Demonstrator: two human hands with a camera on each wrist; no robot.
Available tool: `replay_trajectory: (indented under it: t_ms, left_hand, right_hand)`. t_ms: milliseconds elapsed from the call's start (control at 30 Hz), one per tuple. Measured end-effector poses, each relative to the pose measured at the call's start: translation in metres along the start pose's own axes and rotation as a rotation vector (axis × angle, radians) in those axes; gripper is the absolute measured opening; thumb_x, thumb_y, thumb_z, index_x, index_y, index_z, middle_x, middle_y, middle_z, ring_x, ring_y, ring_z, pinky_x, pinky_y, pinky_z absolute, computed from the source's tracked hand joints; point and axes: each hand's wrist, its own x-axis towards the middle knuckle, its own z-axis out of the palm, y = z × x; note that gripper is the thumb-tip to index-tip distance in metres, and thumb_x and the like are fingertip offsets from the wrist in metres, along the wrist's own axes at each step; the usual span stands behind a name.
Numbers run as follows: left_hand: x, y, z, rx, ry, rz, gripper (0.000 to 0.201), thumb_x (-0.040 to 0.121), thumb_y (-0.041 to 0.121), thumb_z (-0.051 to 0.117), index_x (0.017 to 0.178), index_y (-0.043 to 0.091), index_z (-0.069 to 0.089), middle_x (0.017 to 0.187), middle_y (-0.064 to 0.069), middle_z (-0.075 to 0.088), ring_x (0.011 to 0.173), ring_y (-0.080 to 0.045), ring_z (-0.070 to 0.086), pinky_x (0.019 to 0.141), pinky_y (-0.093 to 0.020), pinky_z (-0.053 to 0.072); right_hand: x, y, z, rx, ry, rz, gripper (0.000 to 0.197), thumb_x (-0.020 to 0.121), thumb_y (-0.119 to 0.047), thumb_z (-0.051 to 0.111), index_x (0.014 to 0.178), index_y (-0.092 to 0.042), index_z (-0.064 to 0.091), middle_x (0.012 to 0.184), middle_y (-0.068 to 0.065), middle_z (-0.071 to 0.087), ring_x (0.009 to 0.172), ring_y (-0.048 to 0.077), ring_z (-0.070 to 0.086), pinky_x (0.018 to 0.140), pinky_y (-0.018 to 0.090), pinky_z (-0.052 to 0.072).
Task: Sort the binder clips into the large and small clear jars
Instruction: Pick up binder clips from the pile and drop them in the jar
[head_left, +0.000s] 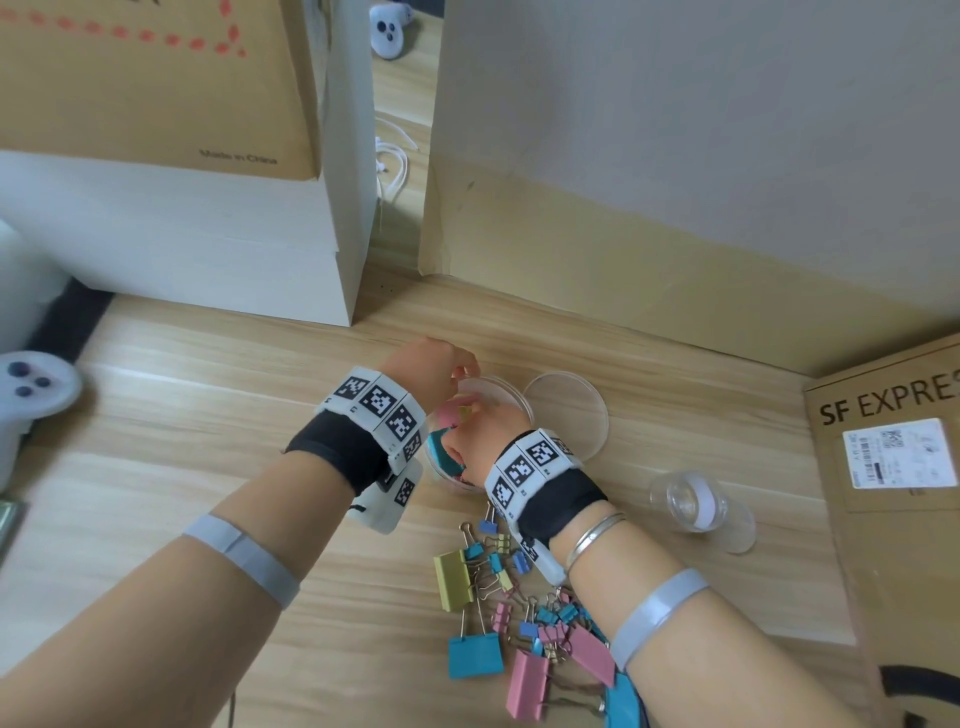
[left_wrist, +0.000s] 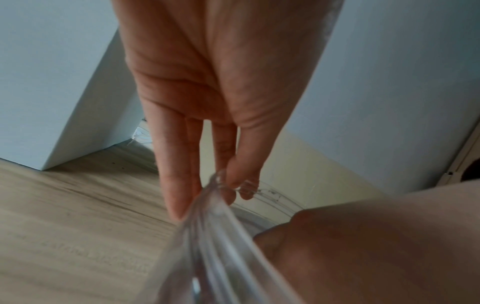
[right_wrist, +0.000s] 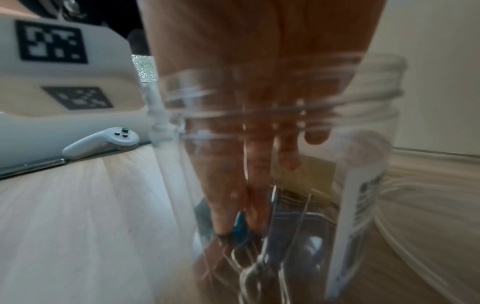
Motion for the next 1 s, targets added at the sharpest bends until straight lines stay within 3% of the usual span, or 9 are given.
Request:
replay_trajectory:
  t_ms: [167,367,433,533,600,700,800,867,1000]
  left_hand:
    - [-0.001,0.003,0.0,0.006,-0.001,-0.001,0.034,0.088,0.012,0.05,0.119,0.022,0.059,0.118,0.0,0.065,0.108,-0.018,0.058,0.085,-0.026,0.043]
    - [-0.001,0.005,0.0,0.028,-0.001,-0.002,0.035,0.087,0.01,0.05,0.119,0.021,0.059,0.118,0.0,0.064,0.108,-0.019,0.057,0.088,-0.029,0.046]
    - [-0.002,0.004,0.001,0.022,0.005,-0.002,0.035,0.087,0.01,0.048,0.118,0.021,0.059,0.117,-0.001,0.065,0.108,-0.019,0.058,0.09,-0.031,0.047]
    - [-0.001,0.003,0.001,0.022,-0.004,-0.001,0.037,0.088,0.005,0.046,0.119,0.021,0.059,0.117,0.0,0.065,0.107,-0.018,0.058,0.088,-0.028,0.045]
    - [-0.001,0.003,0.001,0.014,-0.009,-0.004,0.037,0.088,0.005,0.045,0.118,0.021,0.06,0.117,-0.001,0.065,0.107,-0.018,0.058,0.088,-0.028,0.045]
    - [0.0,0.003,0.001,0.011,-0.009,-0.01,0.039,0.088,0.004,0.045,0.118,0.022,0.06,0.118,0.0,0.064,0.108,-0.018,0.057,0.088,-0.028,0.045]
    - [0.0,0.003,0.001,0.005,-0.008,-0.006,0.04,0.087,0.002,0.044,0.118,0.022,0.06,0.118,0.001,0.064,0.108,-0.017,0.057,0.084,-0.024,0.042]
    - [0.0,0.003,0.001,0.009,-0.003,-0.001,0.039,0.087,0.003,0.044,0.118,0.021,0.06,0.118,0.001,0.065,0.108,-0.017,0.057,0.083,-0.023,0.041]
    - [0.0,0.003,0.002,0.019,0.007,-0.002,0.037,0.088,0.005,0.045,0.118,0.021,0.06,0.117,0.001,0.065,0.107,-0.017,0.058,0.084,-0.025,0.044]
  right_hand:
    - [0.001,-0.001,-0.002,0.032,-0.099,0.028,0.029,0.09,-0.025,0.053,0.114,-0.012,0.061,0.108,0.004,0.065,0.097,0.021,0.059,0.077,0.028,0.042]
    - [-0.001,-0.005,-0.01,0.129,-0.303,0.01,0.01,0.082,-0.008,0.053,0.084,-0.007,0.063,0.085,0.008,0.058,0.072,0.024,0.051,0.065,0.027,0.041]
    - [0.0,-0.009,-0.011,0.139,-0.29,0.059,0.008,0.078,-0.006,0.054,0.079,-0.008,0.062,0.077,0.008,0.057,0.062,0.023,0.052,0.06,0.024,0.044]
    - [0.001,-0.011,-0.012,0.151,-0.272,0.071,0.015,0.078,-0.005,0.057,0.089,-0.005,0.067,0.09,0.009,0.062,0.079,0.026,0.06,0.075,0.029,0.051]
    - [0.001,-0.01,-0.011,0.101,-0.265,0.047,0.006,0.079,-0.004,0.057,0.077,-0.007,0.062,0.083,0.006,0.055,0.079,0.024,0.055,0.076,0.03,0.049]
    - [0.001,-0.009,-0.01,0.075,-0.215,0.075,0.023,0.077,-0.003,0.058,0.057,-0.01,0.049,0.064,0.002,0.043,0.059,0.018,0.045,0.065,0.027,0.044]
    - [0.002,-0.008,-0.01,0.089,-0.22,0.069,0.007,0.076,-0.001,0.057,0.079,-0.006,0.062,0.085,0.006,0.056,0.067,0.019,0.049,0.063,0.026,0.045]
    - [0.004,-0.008,-0.01,0.105,-0.244,0.042,0.023,0.077,-0.001,0.057,0.098,-0.007,0.063,0.101,0.008,0.057,0.079,0.022,0.05,0.07,0.028,0.046]
    - [0.004,-0.004,-0.001,0.098,-0.207,0.037,0.02,0.083,-0.008,0.055,0.1,-0.004,0.065,0.091,0.01,0.062,0.08,0.025,0.058,0.072,0.03,0.044]
